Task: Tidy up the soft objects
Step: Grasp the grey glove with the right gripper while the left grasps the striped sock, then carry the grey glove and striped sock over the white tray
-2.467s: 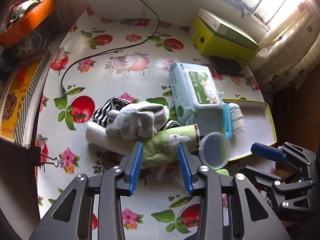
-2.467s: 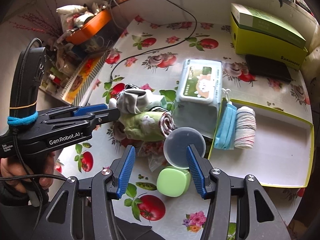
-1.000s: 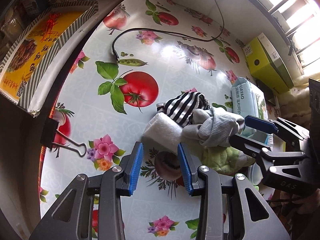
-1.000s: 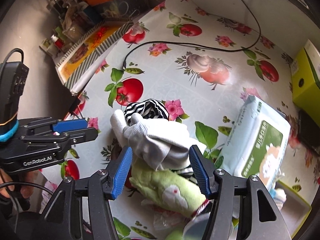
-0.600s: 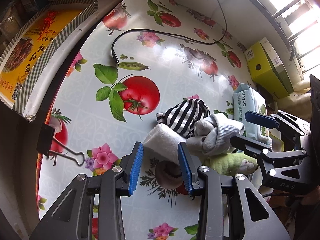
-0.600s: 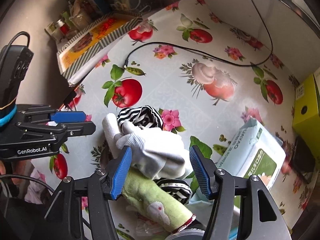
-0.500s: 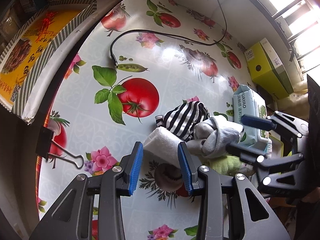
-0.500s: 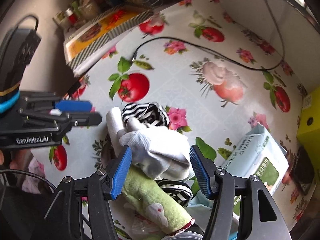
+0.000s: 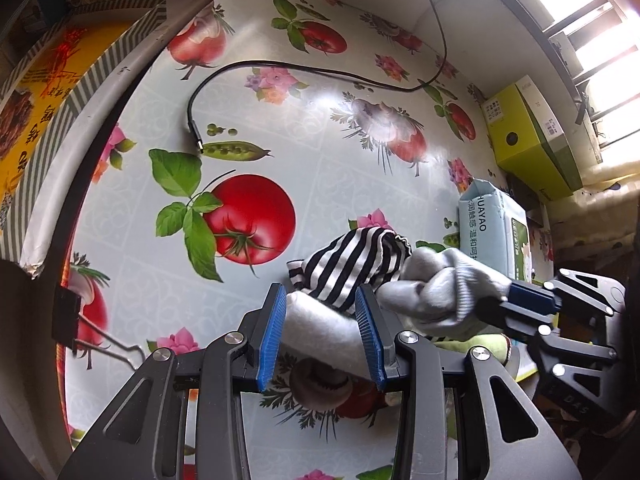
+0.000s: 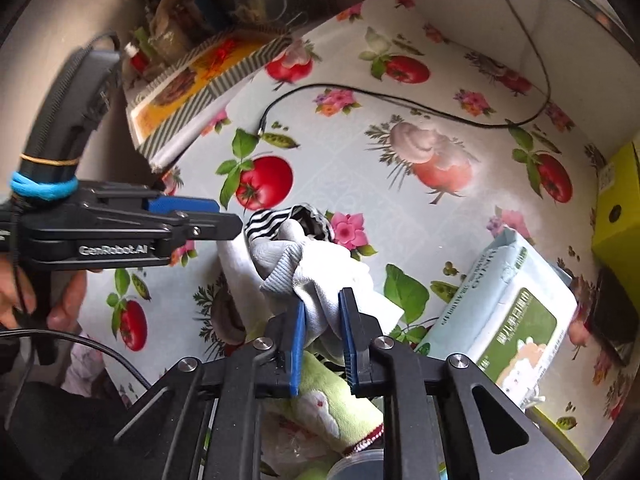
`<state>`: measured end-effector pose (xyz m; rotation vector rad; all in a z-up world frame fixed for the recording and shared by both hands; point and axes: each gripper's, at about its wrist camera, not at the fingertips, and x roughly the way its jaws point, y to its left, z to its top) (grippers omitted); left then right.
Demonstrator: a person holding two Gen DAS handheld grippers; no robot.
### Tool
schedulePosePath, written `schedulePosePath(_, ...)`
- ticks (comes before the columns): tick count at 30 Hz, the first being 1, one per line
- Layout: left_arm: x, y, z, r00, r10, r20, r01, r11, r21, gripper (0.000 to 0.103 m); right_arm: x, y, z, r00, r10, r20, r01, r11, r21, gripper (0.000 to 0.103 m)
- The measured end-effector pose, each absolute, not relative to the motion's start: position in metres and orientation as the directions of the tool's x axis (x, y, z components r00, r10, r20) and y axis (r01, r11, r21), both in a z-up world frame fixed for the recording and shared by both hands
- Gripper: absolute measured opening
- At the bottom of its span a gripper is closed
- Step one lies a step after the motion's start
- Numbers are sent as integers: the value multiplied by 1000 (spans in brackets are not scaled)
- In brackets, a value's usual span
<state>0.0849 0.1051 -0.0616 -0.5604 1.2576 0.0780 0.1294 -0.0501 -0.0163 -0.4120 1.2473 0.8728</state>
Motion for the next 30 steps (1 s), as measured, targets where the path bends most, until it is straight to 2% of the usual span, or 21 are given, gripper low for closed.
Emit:
schedulePosePath(5, 100, 98, -67, 318, -269, -909, -306, 879, -367, 37, 137, -73, -3, 105, 380, -919, -682, 700, 211, 16)
schedulePosePath(8, 111, 92, -72, 308, -287, -907, -270, 888, -372, 44, 139, -84, 1, 114, 385, -916, -651, 725, 224, 16)
schedulePosePath(15, 124, 80, -90, 277, -306, -911, -253, 891, -376, 44, 136, -99, 5, 126, 384, -915, -622, 749, 229, 16)
schedulePosePath(17, 122, 80, -89, 286, -296, -911, -257, 893, -371, 35, 135, -101, 6, 131, 387, -913, -617, 752, 230, 16)
schedulePosePath(18, 122, 81, -90, 288, -296, -911, -258, 892, -371, 15, 134, -103, 7, 134, 389, -912, -615, 754, 231, 16)
schedulePosePath(19, 120, 82, -89, 287, -297, -911, -263, 890, -373, 9, 134, -104, 8, 138, 389, -911, -613, 756, 230, 16)
schedulePosePath(30, 103, 89, -43, 379, -225, -898, -282, 896, -343, 6, 126, -115, 28, 185, 417, -890, -591, 770, 238, 16)
